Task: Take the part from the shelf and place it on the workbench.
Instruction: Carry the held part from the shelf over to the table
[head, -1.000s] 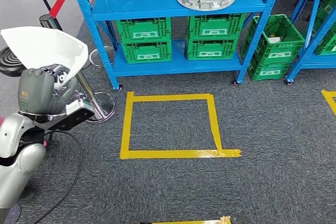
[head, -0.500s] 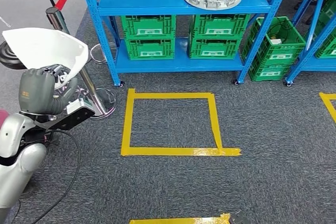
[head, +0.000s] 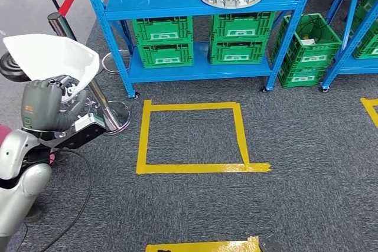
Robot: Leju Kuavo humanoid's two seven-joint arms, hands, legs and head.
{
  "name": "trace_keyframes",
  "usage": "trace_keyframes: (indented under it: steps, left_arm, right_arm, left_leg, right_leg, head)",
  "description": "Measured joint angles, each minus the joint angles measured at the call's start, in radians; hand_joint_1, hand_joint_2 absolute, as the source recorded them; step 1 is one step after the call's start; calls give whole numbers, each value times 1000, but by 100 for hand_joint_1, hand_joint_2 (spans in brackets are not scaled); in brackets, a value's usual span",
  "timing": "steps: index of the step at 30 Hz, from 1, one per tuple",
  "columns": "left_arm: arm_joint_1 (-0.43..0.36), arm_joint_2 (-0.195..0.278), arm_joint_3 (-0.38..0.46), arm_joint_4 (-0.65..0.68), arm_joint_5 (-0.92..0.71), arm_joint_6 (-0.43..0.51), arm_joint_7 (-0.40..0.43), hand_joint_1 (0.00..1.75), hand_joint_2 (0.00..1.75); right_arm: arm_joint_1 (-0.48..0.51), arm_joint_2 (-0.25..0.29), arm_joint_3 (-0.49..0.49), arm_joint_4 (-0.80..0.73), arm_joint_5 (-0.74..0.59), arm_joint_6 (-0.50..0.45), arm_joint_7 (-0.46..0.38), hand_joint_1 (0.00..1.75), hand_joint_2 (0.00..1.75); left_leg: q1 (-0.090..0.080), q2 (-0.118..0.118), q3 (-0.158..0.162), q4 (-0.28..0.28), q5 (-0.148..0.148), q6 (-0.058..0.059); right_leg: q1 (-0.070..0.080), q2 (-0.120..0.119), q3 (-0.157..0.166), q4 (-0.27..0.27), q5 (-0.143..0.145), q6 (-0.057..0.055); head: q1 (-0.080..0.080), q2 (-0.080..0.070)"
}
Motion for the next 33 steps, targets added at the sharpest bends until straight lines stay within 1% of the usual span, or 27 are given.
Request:
trace_keyframes:
  steps: [1, 2, 3, 4, 6, 7, 8, 9, 10, 11, 12, 13, 14, 15, 16, 17, 18, 19, 20, 22, 24, 25, 26, 27, 31, 33]
  left_arm:
    - [0, 0, 0, 0, 0, 0, 0, 173, 175]
    - [-1, 0, 0, 0, 0, 0, 0, 173, 175]
    - [-2, 0, 1, 0, 0, 0, 0, 173, 175]
    - [-3, 0, 1, 0, 0, 0, 0, 173, 175]
    - [-3, 0, 1, 1, 0, 0, 0, 173, 175]
    - [-3, 0, 2, 1, 0, 0, 0, 173, 175]
    - [-4, 0, 2, 1, 0, 1, 0, 173, 175]
    - [-6, -1, 2, 1, 0, 1, 0, 173, 175]
    - [-7, -1, 2, 1, 0, 1, 0, 173, 175]
    - [-8, -2, 1, 2, 0, 1, 0, 173, 175]
    - [-8, -2, 1, 3, 0, 1, 0, 173, 175]
    - [-8, -3, 1, 4, 0, 1, 0, 173, 175]
    - [-8, -4, 0, 5, 0, 1, 0, 173, 175]
    - [-8, -5, 0, 7, 0, 1, 0, 173, 175]
    - [-8, -6, 0, 8, 0, 1, 0, 173, 175]
    - [-8, -7, 0, 9, 0, 1, 0, 173, 175]
    - [-10, -7, 0, 9, 0, 1, 0, 173, 175]
    - [-11, -7, 0, 9, 0, 1, 0, 173, 175]
    - [-12, -8, 0, 9, 0, 1, 0, 173, 175]
    - [-13, -8, 0, 10, 0, 1, 0, 173, 175]
    - [-14, -8, 1, 11, 0, 1, 0, 173, 175]
    - [-15, -8, 1, 11, 0, 1, 0, 173, 175]
    - [-15, -8, 1, 11, 0, 1, 0, 173, 175]
    - [-16, -8, 1, 11, 0, 1, 0, 173, 175]
    - [-16, -8, 1, 11, 0, 1, 0, 173, 175]
    - [-16, -8, 0, 11, 0, 1, 0, 173, 175]
  right_arm:
    - [0, 1, -1, 0, 1, 1, 1, 0, 0]
    - [0, 3, -2, 0, 1, 2, 1, 0, 0]
    - [-1, 4, -4, 0, 1, 2, 2, 0, 0]
    - [-1, 5, -5, 0, 2, 3, 3, 0, 0]
    - [-1, 6, -7, 0, 2, 4, 3, 0, 0]
    - [-1, 6, -8, 0, 2, 4, 3, 0, 0]
    - [-1, 6, -8, 0, 2, 4, 4, 0, 0]
    - [-1, 6, -9, 0, 3, 4, 4, 0, 0]
    - [-1, 6, -9, 0, 3, 4, 4, 0, 0]
    - [-1, 7, -9, 0, 3, 4, 4, 0, 0]
    - [0, 7, -9, 0, 2, 4, 5, 0, 0]
    - [0, 7, -9, 0, 2, 4, 5, 0, 0]
    - [1, 7, -9, 1, 2, 5, 5, 0, 0]
    - [1, 7, -10, 1, 1, 5, 5, 0, 0]
    - [0, 8, -11, 2, 1, 6, 6, 0, 0]
    - [-1, 8, -12, 2, 1, 7, 6, 0, 0]
    - [-1, 8, -14, 3, 1, 8, 6, 0, 0]
    - [-2, 9, -15, 3, 1, 9, 6, 0, 0]
    - [-2, 10, -16, 4, 1, 9, 6, 0, 0]
    - [0, 10, -16, 5, 1, 11, 6, 0, 0]
    - [0, 10, -17, 5, 2, 14, 6, 0, 0]
    - [0, 10, -17, 5, 3, 15, 6, 0, 0]
    - [0, 10, -18, 5, 4, 16, 6, 0, 0]
    - [0, 10, -18, 5, 4, 16, 6, 0, 0]
    - [0, 10, -18, 5, 4, 16, 6, 0, 0]
    - [0, 10, -18, 5, 4, 16, 6, 0, 0]
  left_leg:
    - [-1, 0, 41, -75, 33, 6]
    - [-3, 0, 79, -146, 56, 11]
    - [-5, 0, 106, -198, 70, 17]
    - [-7, 0, 118, -227, 74, 21]
    - [-9, 0, 115, -235, 76, 28]
    - [-7, 0, 114, -239, 81, 33]
    - [-5, 0, 114, -243, 86, 39]
    - [-2, 1, 113, -248, 91, 45]
    - [-1, 2, 110, -249, 94, 48]
    - [-2, 2, 105, -249, 97, 51]
    - [-2, 2, 101, -249, 99, 52]
    - [-2, 3, 97, -248, 101, 52]
    - [-2, 3, 94, -247, 103, 51]
    - [-2, 3, 92, -245, 104, 49]
    - [-1, 3, 91, -243, 105, 47]
    - [-3, 2, 90, -240, 105, 44]
    - [-5, 2, 87, -237, 105, 40]
    - [-6, 1, 84, -234, 107, 34]
    - [-8, 1, 82, -233, 109, 28]
    - [-5, 1, 79, -231, 111, 18]
    - [-3, 0, 70, -206, 87, 8]
    - [-2, 0, 64, -192, 73, 5]
    - [-2, 0, 60, -180, 62, 3]
    - [-2, 0, 58, -177, 59, 3]
    - [-2, 0, 58, -176, 58, 3]
    - [-2, 0, 55, -167, 53, 2]
  right_leg:
    - [0, 0, 0, 1, 1, 1]
    - [2, 0, -2, 2, 2, 3]
    - [4, 1, -4, 4, 3, 6]
    - [5, 1, -8, 5, 5, 10]
    - [5, 0, -12, 4, 10, 21]
    - [4, 1, -16, 5, 8, 26]
    - [4, 1, -23, 17, -3, 31]
    - [3, 2, -39, 48, -26, 35]
    - [1, 2, -65, 103, -59, 38]
    - [1, 2, -95, 172, -96, 42]
    - [0, 2, -124, 239, -123, 45]
    - [-1, 2, -143, 283, -136, 47]
    - [-1, 1, -142, 287, -128, 48]
    - [-2, 1, -119, 249, -102, 49]
    - [-3, 1, -79, 178, -68, 48]
    - [-3, 1, -37, 104, -44, 48]
    - [-3, 2, -5, 46, -27, 44]
    - [-2, 3, 13, 13, -22, 41]
    - [-1, 4, 17, 5, -24, 36]
    - [0, 5, 14, 6, -17, 23]
    - [-2, 3, 13, 3, -10, 11]
    - [-4, 3, 12, 2, -7, 7]
    - [-4, 3, 11, 2, -7, 5]
    - [-4, 3, 11, 2, -7, 5]
    - [-4, 3, 11, 2, -7, 5]
    - [-4, 3, 10, 2, -6, 4]
  head:
    - [0, 0]
    - [0, 0]
    - [0, 0]
    - [1, 0]
    - [1, 0]
    - [1, 0]
    - [2, 0]
    - [3, 0]
    - [3, 0]
    - [4, 0]
    - [4, 0]
    - [4, 0]
    - [4, 0]
    - [4, 0]
    - [4, 0]
    - [5, 0]
    - [4, 0]
    - [4, 0]
    - [4, 0]
    - [5, 0]
    - [3, 0]
    - [2, 0]
    - [1, 0]
    - [1, 0]
    - [1, 0]
    - [1, 0]
